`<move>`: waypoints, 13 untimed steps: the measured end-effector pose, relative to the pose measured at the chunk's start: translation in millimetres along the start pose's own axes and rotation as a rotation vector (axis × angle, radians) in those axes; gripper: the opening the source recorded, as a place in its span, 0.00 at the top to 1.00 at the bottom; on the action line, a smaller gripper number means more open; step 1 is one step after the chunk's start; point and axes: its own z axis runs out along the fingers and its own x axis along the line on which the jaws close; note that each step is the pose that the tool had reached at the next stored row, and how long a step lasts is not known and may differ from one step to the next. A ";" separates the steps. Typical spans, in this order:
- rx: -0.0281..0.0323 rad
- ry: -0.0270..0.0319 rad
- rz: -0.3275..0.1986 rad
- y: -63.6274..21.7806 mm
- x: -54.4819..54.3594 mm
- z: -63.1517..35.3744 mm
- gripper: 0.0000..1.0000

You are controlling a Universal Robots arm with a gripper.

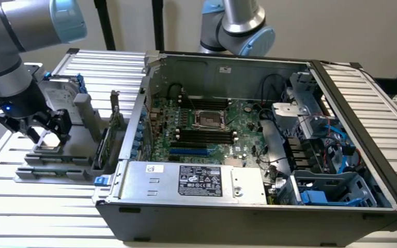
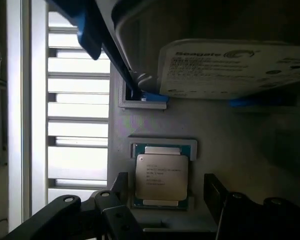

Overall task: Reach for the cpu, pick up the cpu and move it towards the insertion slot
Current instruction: 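Pick up the cpu and move it towards the insertion slot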

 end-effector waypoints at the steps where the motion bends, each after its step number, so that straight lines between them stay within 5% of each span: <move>1: -0.0001 -0.0003 0.000 0.9 0.3 0.3 0.29; 13: -0.0002 0.0000 0.000 3.1 2.6 4.2 0.29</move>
